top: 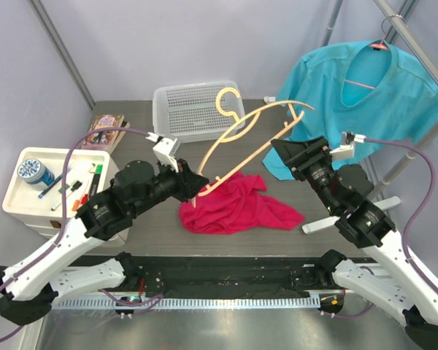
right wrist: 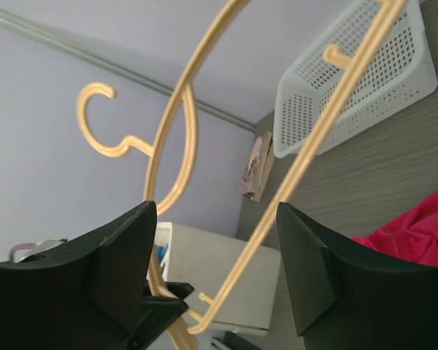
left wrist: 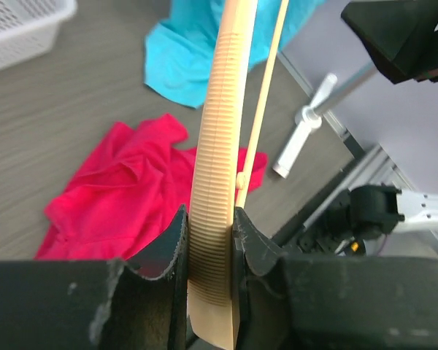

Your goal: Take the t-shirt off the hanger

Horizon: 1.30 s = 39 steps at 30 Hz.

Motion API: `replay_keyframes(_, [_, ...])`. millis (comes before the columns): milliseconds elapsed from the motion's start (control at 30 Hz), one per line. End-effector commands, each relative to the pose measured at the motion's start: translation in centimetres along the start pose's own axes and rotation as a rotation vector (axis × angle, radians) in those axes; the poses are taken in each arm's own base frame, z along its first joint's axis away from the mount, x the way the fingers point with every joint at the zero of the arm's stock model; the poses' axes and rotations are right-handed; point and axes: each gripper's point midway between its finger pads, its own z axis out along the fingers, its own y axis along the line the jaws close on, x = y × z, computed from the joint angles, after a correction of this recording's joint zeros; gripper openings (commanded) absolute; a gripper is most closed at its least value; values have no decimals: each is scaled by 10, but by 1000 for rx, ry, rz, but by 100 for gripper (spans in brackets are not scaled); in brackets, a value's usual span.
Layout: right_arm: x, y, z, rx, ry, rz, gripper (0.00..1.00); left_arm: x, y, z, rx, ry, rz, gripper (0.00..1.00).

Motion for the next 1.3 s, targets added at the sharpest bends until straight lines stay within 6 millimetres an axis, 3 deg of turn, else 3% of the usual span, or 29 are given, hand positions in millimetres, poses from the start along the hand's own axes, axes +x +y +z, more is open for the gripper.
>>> replay_keyframes(0, [24, 33, 15, -90, 159, -137, 73, -52, 15, -29, -114, -189, 33, 0])
replay_keyframes(67, [44, 48, 19, -140, 265, -169, 73, -49, 21, -28, -148, -172, 56, 0])
replay_keyframes(100, [73, 48, 25, -140, 348, -193, 73, -51, 25, -28, -173, -175, 63, 0])
replay_keyframes(133, [86, 54, 24, -157, 384, -214, 73, -48, 29, -26, -193, -158, 74, 0])
replay_keyframes(167, [85, 62, 28, -153, 347, -264, 73, -48, 31, -25, -207, -153, 77, 0])
replay_keyframes(200, [102, 62, 29, -143, 367, -295, 73, -48, 34, -21, -232, -144, 82, 0])
replay_keyframes(233, [122, 74, 19, -173, 403, -314, 74, -45, 38, -20, -252, -128, 83, 0])
replay_keyframes(333, [138, 87, 18, -170, 389, -354, 74, -44, 45, -20, -295, -126, 75, 0])
replay_keyframes(500, [152, 97, 23, -191, 377, -331, 74, -38, 45, -20, -276, -124, 69, 0])
replay_keyframes(867, [171, 106, 60, -139, 290, -269, 45, -21, 43, -20, -236, -101, 35, 0])
replay_keyframes(1267, [191, 91, 71, -87, 280, -189, 32, -20, 33, -20, -178, -115, 7, 0])
